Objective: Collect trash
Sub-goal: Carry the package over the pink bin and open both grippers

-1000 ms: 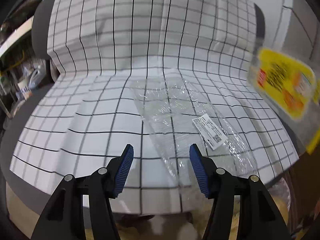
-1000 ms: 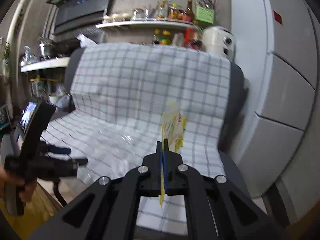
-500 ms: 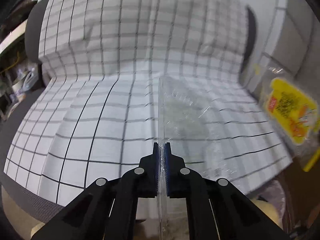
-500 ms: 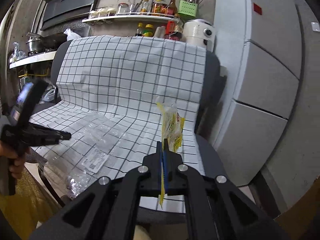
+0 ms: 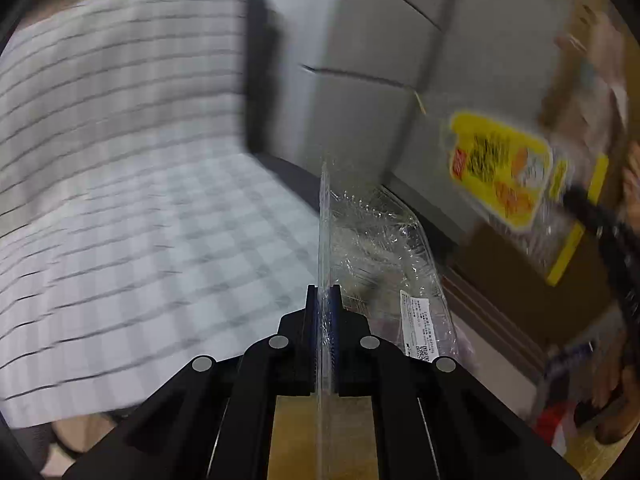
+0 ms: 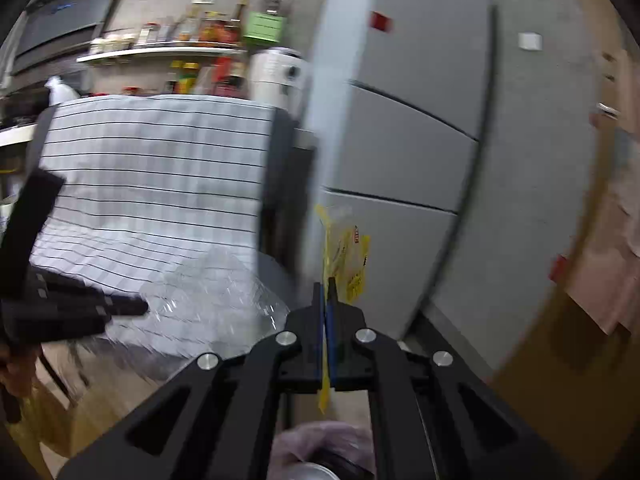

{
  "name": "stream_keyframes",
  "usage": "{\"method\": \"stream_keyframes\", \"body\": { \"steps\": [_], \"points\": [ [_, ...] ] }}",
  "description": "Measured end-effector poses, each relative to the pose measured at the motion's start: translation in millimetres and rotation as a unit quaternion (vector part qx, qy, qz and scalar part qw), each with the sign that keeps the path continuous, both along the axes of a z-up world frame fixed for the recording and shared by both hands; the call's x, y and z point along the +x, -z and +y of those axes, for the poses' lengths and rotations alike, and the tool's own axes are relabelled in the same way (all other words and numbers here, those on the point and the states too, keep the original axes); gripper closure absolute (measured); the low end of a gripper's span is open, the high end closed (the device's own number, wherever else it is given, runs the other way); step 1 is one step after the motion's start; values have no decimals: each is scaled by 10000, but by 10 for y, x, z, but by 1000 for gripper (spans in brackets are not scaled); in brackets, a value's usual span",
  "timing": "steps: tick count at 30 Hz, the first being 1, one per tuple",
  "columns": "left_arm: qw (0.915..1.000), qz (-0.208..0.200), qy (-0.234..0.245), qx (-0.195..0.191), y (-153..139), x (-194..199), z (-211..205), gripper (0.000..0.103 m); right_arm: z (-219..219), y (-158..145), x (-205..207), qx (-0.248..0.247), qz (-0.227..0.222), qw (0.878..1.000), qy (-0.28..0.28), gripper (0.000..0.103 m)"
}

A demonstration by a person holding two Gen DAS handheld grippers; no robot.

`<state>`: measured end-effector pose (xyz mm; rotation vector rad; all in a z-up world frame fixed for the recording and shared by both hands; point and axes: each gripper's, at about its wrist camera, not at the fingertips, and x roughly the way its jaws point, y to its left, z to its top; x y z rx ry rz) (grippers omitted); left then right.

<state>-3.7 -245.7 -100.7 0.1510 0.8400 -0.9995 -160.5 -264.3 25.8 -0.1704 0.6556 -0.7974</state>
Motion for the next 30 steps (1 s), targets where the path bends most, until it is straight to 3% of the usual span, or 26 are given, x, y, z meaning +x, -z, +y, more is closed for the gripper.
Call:
{"method": "stream_keyframes", "body": {
  "steps": [8, 11, 13, 14, 21, 27, 30],
  "points": [
    [9911, 324, 1193, 495, 489, -481, -969, 97, -424, -4, -646, 249, -193, 9961, 823, 101],
    [9861, 371, 1432, 759, 665, -576, -1230, 91, -505, 36, -786, 301, -207, 9948, 954, 101],
    [9851, 255, 1467, 864, 719, -622, -1326, 65, -535, 70, -848, 343, -182, 9941, 1010, 101],
    [9856, 139, 1442, 876, 734, -636, -1340, 56, -549, 89, -854, 355, -154, 9939, 1033, 101],
    [9933, -55, 918, 707, 600, -393, -1047, 56, -564, 340, -864, 713, 193, 9895, 1240, 101],
    [9984, -334, 234, 399, 267, -123, -550, 55, -494, 740, -710, 1088, 925, 9805, 1349, 101],
    [9985, -422, -63, 330, 147, -6, -298, 53, -477, 986, -620, 1433, 1310, 9713, 1372, 90]
  ]
}}
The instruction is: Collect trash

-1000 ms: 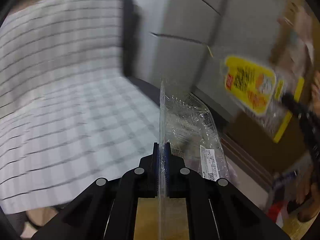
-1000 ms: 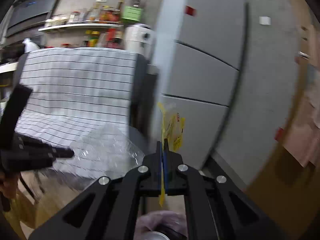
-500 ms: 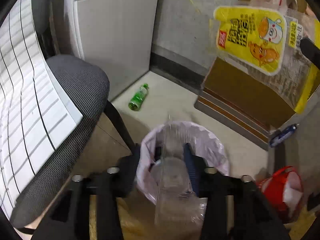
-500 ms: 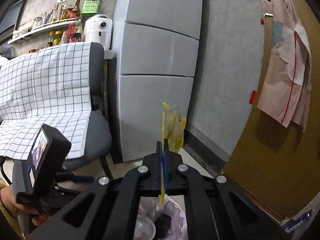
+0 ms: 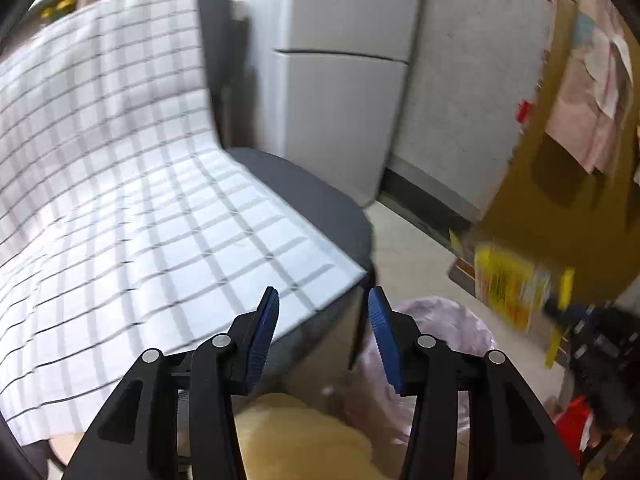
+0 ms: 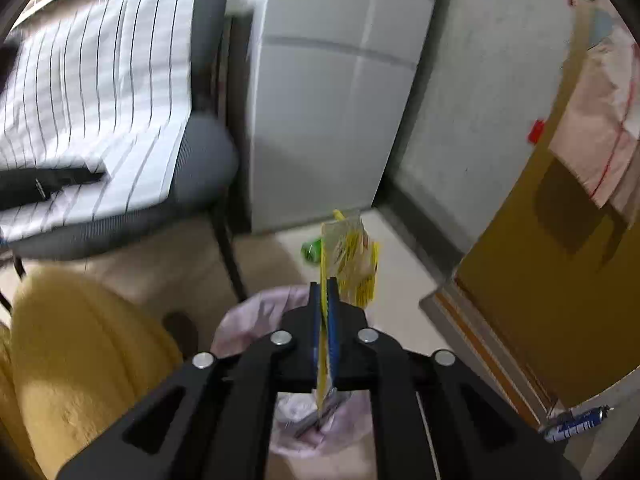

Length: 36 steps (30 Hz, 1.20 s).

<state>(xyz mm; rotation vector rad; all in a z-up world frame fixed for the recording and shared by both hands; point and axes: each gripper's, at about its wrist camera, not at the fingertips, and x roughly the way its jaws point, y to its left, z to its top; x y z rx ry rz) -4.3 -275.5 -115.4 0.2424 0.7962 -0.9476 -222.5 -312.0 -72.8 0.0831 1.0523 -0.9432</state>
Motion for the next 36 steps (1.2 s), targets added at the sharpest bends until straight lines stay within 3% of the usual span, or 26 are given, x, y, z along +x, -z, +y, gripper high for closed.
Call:
{"method": "stream_keyframes", "body": {
  "steps": [2, 6, 11, 15, 17, 21, 27, 28, 36],
  "points": [
    [9998, -8, -192, -29, -50, 76, 161, 51, 13, 139, 43, 232, 153, 9996, 19, 55],
    [9990, -60, -437, 25, -71, 129, 307, 49, 71, 223, 126, 566, 29, 9984, -70, 54],
    [9985, -69, -513, 175, -66, 99, 427, 48, 22, -51, 116, 597, -572, 9966, 35, 54],
    [9980, -98, -579, 227, -157, 76, 513, 41, 1, -269, 120, 719, -1020, 9921, 87, 52],
    [9975, -181, -608, 309, -217, 25, 556, 36, 41, -361, 146, 772, -1122, 9907, 56, 48],
    [9968, -443, -525, 416, -431, -132, 636, 17, 191, -585, 257, 837, -1158, 9896, -165, 38],
    [9951, -626, -536, 541, -755, -231, 810, 15, 471, -987, 480, 773, -1154, 9880, -673, 14],
    [9950, -620, -554, 559, -814, -231, 857, 14, 497, -1043, 508, 747, -1159, 9878, -730, 6],
    [9905, -880, -796, 695, -1130, -263, 1242, 14, 694, -1481, 644, 621, -1268, 9840, -1086, 6]
  ]
}}
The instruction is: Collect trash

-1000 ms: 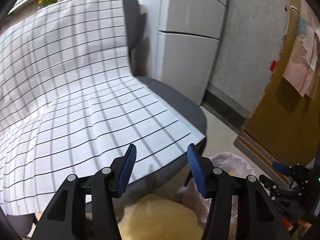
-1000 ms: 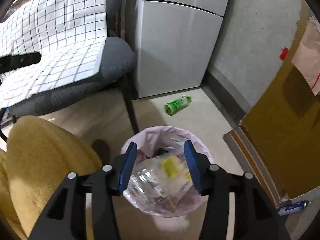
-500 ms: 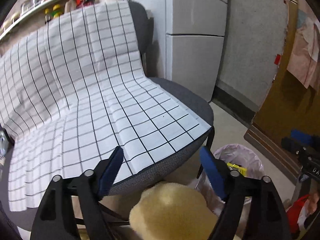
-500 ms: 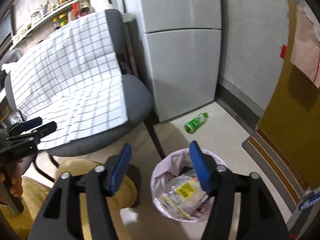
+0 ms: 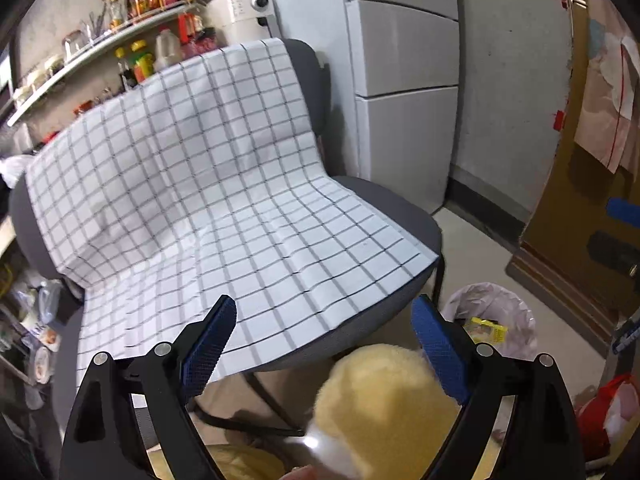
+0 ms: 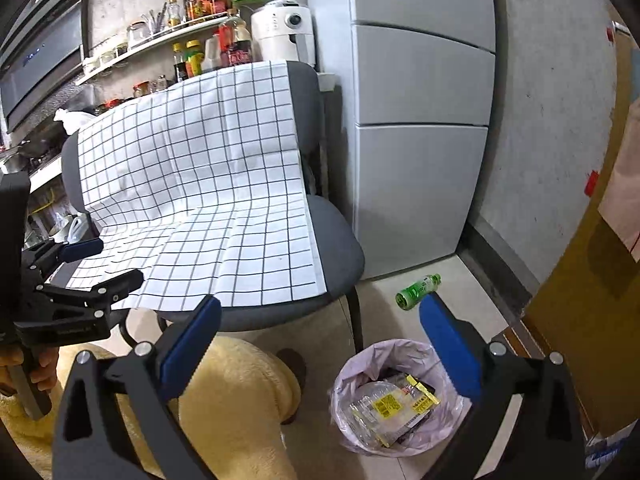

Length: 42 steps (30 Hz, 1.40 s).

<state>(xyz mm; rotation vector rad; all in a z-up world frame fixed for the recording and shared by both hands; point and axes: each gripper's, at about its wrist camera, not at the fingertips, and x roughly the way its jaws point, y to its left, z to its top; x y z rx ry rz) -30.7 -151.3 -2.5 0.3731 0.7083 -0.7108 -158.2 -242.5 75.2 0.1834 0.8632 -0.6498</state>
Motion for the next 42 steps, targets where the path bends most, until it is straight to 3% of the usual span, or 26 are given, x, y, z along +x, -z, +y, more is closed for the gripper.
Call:
{"method": "stream_keyframes", "body": {
  "steps": [9, 42],
  "points": [
    [9996, -5, -274, 47, -127, 13, 263, 14, 129, -145, 32, -164, 17, 9997, -187, 6],
    [9989, 65, -439, -177, -199, 119, 311, 14, 72, 18, 63, -1, 99, 9998, -168, 6]
  ]
}}
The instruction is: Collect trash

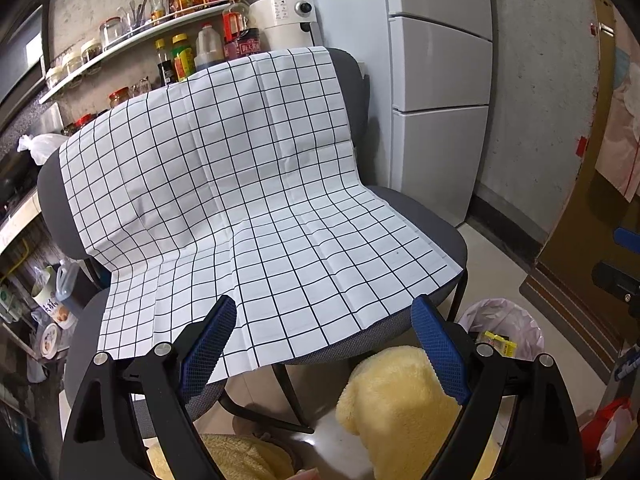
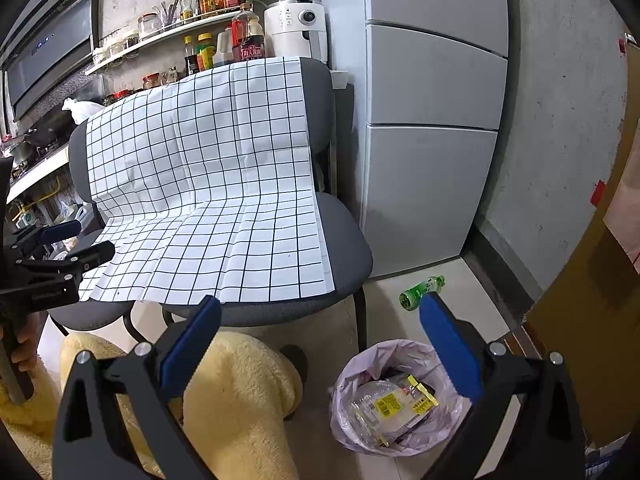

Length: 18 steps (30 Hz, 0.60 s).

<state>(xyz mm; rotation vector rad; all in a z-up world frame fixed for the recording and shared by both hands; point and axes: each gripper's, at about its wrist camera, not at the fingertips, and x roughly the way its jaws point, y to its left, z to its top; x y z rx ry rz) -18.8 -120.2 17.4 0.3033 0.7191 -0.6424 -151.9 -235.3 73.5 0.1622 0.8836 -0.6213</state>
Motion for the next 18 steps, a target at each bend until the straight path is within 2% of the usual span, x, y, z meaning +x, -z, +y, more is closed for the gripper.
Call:
{"method": "stream_keyframes", "body": {
  "steps": [18],
  "points": [
    [10000, 26, -1, -32, -5, 7, 18, 14, -34, 31, -7, 45, 12, 10000, 5, 6]
  ]
}}
